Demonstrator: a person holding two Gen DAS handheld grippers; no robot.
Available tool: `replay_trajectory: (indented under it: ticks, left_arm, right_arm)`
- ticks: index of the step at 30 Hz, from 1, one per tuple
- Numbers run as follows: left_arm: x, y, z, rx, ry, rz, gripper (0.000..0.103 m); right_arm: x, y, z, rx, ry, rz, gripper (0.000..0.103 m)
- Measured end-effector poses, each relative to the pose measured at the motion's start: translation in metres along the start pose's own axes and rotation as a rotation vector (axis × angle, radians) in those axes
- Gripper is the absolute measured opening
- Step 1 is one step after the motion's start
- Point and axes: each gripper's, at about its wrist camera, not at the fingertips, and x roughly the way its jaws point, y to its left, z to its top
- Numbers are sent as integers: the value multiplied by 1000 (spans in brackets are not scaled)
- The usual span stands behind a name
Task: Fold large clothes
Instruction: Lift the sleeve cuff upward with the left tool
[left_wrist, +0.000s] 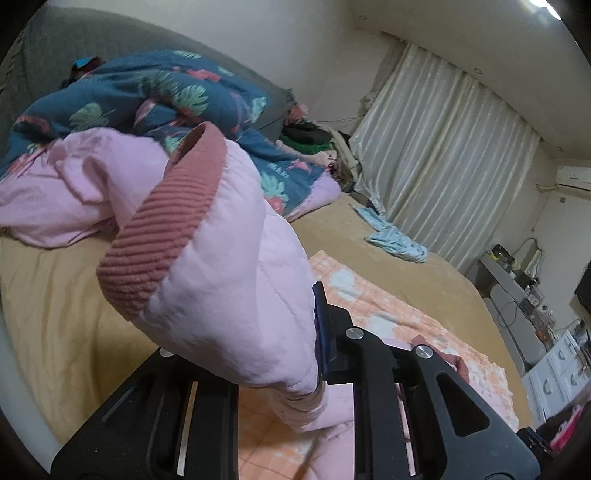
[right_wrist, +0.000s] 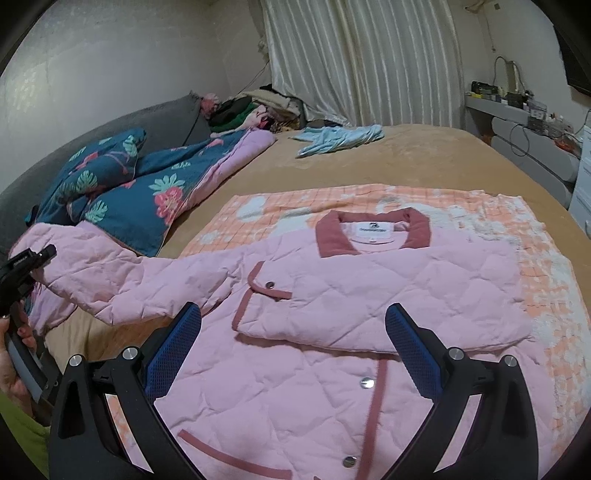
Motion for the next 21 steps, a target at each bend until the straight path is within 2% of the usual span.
replay_trajectory:
  ticks: [10,21]
  left_arm:
    - [-10,-65,0,92,-14,-64,10]
    - [-13,-136,-15,206,-6,-137,10]
  right_arm:
    - [-25,-41,-8,49,-15,-42,99]
    - [-52,-76,-22,78,-53,-101,99]
